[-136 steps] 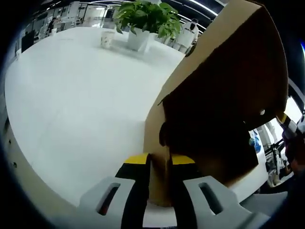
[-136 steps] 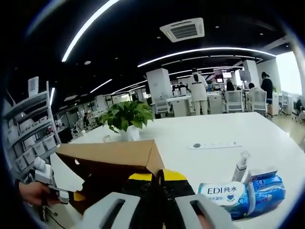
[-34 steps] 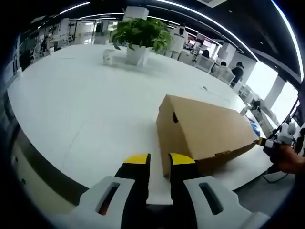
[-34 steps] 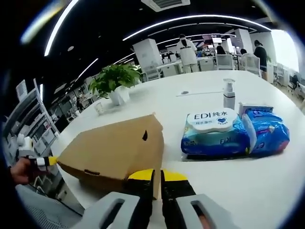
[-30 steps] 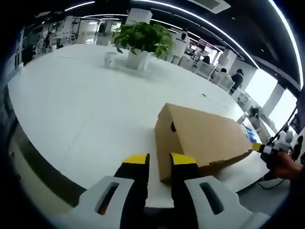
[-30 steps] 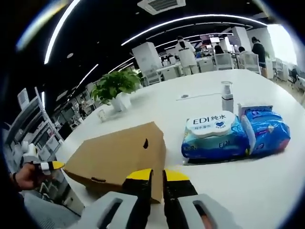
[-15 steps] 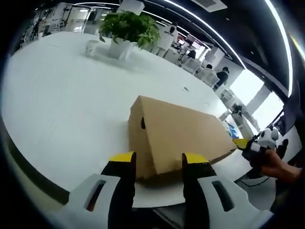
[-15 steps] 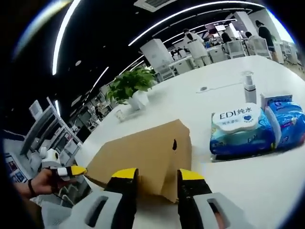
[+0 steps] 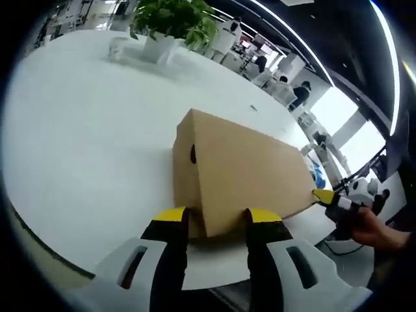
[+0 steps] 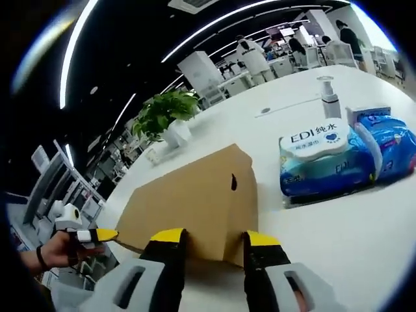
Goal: Operate the shoe box by opening the lid, removing the specified soft item, and placing it in the target area until the item is outside and the box remains undamaged.
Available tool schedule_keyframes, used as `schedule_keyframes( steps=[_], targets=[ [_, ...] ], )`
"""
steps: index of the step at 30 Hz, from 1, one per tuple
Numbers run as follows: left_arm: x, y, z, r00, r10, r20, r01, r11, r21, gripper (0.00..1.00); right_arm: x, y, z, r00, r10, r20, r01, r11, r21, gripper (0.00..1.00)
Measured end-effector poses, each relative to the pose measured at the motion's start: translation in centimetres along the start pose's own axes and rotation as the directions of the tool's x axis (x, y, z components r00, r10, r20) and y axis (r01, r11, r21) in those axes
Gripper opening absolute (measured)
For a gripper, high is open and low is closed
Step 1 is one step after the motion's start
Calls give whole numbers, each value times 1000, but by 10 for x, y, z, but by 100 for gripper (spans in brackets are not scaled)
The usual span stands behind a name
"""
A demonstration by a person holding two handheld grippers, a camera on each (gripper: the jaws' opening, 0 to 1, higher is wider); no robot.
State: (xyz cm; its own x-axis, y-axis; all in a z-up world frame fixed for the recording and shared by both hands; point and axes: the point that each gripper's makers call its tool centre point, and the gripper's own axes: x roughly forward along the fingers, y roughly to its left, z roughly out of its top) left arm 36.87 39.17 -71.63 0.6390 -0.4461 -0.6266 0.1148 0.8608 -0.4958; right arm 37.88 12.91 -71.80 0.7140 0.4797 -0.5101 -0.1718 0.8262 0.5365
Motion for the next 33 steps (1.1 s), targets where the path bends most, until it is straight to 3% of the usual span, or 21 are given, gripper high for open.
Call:
schedule_keyframes(
  steps=[10,17,22,33],
  targets=[
    [47,-11,46,1000,-15,-7,16,999,32,34,28,-24,42,998,-60,22,60,998,26,31],
    [74,-23,72,1000,-18,-16,19,998,66,33,40,-38,61,996,-86,39,84,995,46,31],
    [81,-26,80,1000,-8,-18,9,996,84,33,44,-41,67,995,-92,40,90,995,41,31],
    [78,-26,80,1000,6,-18,-4,997,83,32,40,-42,68,998,-58,25,56,997,60,31]
  ],
)
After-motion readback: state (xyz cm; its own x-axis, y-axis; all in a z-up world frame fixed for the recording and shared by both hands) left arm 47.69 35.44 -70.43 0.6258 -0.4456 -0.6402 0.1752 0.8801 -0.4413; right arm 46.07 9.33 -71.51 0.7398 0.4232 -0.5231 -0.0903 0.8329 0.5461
